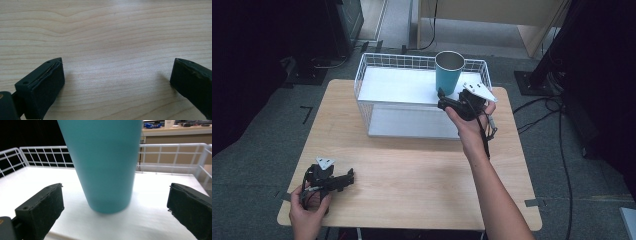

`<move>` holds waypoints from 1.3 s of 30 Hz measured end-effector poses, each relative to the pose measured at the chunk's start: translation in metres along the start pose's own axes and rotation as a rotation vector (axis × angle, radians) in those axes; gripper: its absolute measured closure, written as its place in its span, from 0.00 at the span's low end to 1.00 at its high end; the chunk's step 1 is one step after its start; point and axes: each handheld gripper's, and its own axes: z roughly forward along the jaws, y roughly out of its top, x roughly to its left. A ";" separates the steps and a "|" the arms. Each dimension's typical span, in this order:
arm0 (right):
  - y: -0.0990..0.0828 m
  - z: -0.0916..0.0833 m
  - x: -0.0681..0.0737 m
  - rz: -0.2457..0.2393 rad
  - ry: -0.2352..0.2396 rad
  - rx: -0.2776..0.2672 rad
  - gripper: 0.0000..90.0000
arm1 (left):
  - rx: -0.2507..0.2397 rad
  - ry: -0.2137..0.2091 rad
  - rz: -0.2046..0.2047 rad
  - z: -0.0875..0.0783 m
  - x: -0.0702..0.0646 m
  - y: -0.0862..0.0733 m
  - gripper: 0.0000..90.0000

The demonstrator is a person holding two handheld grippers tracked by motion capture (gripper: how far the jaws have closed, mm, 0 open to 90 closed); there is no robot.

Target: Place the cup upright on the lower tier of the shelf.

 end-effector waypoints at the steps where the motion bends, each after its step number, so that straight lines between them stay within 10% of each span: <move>1: -0.004 -0.005 -0.003 -0.004 0.000 0.001 0.01 | 0.000 -0.001 -0.001 0.000 0.000 0.000 0.00; 39: -0.081 -0.085 -0.032 -0.059 0.007 0.029 0.01 | 0.002 -0.001 0.001 0.000 0.000 0.000 0.00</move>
